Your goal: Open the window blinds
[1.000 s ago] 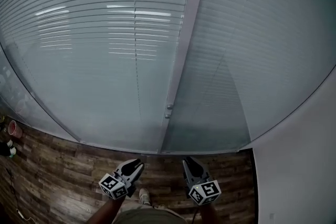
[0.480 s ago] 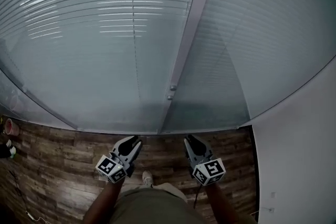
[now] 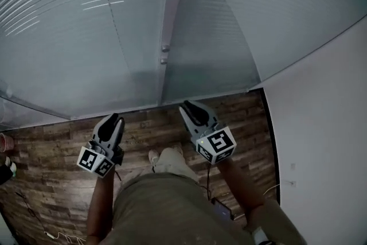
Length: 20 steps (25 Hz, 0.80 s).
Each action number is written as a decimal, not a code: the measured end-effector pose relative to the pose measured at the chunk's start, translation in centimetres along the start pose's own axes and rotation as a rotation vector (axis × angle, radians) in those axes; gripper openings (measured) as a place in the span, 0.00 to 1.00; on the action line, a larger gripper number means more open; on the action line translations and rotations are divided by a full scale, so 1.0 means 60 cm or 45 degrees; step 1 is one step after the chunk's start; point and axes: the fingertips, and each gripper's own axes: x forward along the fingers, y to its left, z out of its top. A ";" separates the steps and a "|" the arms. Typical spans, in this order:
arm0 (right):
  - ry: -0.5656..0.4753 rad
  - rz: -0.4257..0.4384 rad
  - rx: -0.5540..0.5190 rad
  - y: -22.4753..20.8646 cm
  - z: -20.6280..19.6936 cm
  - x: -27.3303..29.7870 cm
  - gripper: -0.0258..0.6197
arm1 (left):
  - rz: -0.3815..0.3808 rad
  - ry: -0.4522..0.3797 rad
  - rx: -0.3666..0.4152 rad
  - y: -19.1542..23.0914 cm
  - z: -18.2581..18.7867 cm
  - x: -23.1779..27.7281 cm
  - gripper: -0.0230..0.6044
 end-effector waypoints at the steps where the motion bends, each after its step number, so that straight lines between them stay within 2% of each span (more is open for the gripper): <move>1: 0.022 0.006 -0.001 -0.014 -0.020 0.004 0.13 | 0.006 0.003 0.001 0.008 -0.014 0.010 0.17; 3: 0.046 0.027 -0.011 -0.034 -0.041 0.014 0.13 | 0.010 0.001 0.034 0.016 -0.025 0.023 0.17; 6: 0.062 0.054 -0.052 -0.036 -0.034 0.009 0.13 | 0.005 -0.008 0.092 0.004 -0.016 0.021 0.17; 11: 0.110 0.073 -0.086 -0.040 -0.038 -0.009 0.13 | 0.024 0.014 0.065 -0.019 -0.046 0.017 0.18; 17: 0.104 0.089 -0.067 -0.047 -0.034 -0.013 0.13 | 0.049 0.043 0.049 -0.034 -0.059 0.023 0.18; 20: 0.099 0.119 -0.060 -0.046 -0.029 -0.015 0.13 | 0.048 0.047 0.011 -0.044 -0.066 0.031 0.18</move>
